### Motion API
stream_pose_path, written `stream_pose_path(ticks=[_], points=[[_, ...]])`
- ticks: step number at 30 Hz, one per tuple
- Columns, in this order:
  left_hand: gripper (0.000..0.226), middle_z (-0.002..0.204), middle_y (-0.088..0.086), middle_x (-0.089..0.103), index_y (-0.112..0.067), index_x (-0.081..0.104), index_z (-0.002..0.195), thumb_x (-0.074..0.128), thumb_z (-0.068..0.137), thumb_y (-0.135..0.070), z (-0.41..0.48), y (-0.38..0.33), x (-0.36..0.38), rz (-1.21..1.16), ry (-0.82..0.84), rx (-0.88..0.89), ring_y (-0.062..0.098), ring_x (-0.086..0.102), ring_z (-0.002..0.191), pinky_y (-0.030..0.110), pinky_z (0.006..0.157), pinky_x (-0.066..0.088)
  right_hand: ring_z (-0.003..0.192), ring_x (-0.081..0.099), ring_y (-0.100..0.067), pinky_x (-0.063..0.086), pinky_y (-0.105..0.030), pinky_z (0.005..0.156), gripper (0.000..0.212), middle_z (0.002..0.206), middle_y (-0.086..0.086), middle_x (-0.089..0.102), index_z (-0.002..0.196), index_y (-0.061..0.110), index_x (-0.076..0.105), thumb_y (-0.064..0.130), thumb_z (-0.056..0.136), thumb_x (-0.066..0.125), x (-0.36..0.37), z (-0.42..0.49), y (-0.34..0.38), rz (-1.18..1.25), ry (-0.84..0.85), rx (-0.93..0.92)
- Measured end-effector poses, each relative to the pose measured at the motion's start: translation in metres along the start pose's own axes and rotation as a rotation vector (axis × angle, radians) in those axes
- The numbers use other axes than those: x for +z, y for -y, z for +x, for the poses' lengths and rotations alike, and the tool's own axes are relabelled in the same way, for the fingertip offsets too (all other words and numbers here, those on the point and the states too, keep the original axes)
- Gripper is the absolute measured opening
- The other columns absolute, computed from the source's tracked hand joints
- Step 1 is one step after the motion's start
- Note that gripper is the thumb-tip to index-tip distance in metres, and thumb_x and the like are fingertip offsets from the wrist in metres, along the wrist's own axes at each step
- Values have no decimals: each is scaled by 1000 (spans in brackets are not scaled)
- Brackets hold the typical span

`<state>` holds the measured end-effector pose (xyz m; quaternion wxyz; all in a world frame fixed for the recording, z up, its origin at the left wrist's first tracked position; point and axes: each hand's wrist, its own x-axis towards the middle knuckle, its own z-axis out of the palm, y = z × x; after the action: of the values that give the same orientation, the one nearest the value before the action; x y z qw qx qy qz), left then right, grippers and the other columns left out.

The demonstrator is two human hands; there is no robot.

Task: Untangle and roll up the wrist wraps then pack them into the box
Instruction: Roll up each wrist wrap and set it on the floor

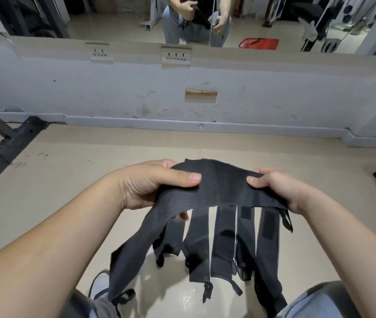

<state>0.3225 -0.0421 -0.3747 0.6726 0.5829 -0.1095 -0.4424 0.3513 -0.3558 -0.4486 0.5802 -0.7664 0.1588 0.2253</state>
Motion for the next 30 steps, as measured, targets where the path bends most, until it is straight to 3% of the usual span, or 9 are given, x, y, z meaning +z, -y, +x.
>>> stream_pose_path(ticks=[3, 7, 11, 14, 17, 19, 23, 27, 30], points=[[25, 75, 14, 75, 2, 74, 94, 84, 72, -2, -3, -2, 4, 11, -62, -3, 23, 75, 60, 26, 46, 58, 68, 66, -24, 46, -30, 66, 10, 79, -6, 73, 81, 13, 71, 8, 89, 72, 3, 1, -4, -173, -142, 5], [18, 78, 11, 76, -2, 75, 93, 67, 83, -14, -2, 0, 8, 24, -131, 5, 20, 74, 61, 25, 53, 58, 71, 59, -24, 40, -30, 63, 10, 81, -7, 66, 84, 10, 67, 12, 94, 68, 10, 3, -13, -248, -209, 45], [18, 92, 11, 76, -6, 73, 99, 71, 94, -24, 8, -1, 16, -88, -164, 139, 21, 74, 78, 29, 73, 61, 94, 67, -27, 47, -38, 83, 13, 101, -8, 71, 86, 15, 69, 24, 94, 66, 29, 14, -26, -328, -104, 72], [18, 93, 12, 74, -7, 73, 96, 66, 92, -23, 14, -7, 32, -247, -205, 183, 23, 73, 79, 29, 72, 62, 97, 65, -15, 52, -32, 88, 12, 113, 1, 70, 98, 28, 67, 18, 93, 68, 43, 17, -18, -390, -47, -59], [18, 100, 20, 71, -3, 73, 106, 63, 100, -17, 23, -8, 39, -320, -340, 162, 28, 70, 80, 32, 72, 60, 137, 56, -14, 46, -47, 115, 81, 147, 9, 59, 134, 52, 59, -12, 84, 65, 49, -1, 6, -169, 127, -345], [18, 106, 26, 68, -1, 71, 110, 61, 102, -14, 29, -4, 37, -354, -442, 116, 30, 69, 80, 34, 73, 58, 149, 43, -11, 40, -48, 119, 104, 160, 11, 46, 148, 54, 47, -25, 82, 62, 56, -27, 25, -32, 268, -522], [27, 107, 26, 68, 1, 70, 118, 57, 101, -15, 31, 3, 30, -359, -480, 3, 32, 67, 80, 34, 71, 55, 146, 48, -11, 42, -43, 118, 76, 154, 11, 54, 145, 46, 55, -3, 88, 69, 79, -67, 45, -108, 197, -863], [21, 83, 18, 63, -1, 66, 91, 50, 96, -13, 22, 0, 23, -424, -357, -66, 29, 62, 67, 32, 62, 50, 142, 53, -11, 43, -38, 118, 48, 150, 2, 59, 129, 29, 73, -1, 91, 72, 89, -70, 45, -329, 116, -1079], [25, 73, 12, 60, -6, 65, 79, 48, 95, -14, 19, -1, 20, -395, -385, -105, 25, 59, 61, 30, 58, 46, 138, 58, -11, 47, -36, 114, 39, 145, 0, 64, 119, 23, 78, -2, 90, 73, 99, -68, 43, -299, 60, -1128]])
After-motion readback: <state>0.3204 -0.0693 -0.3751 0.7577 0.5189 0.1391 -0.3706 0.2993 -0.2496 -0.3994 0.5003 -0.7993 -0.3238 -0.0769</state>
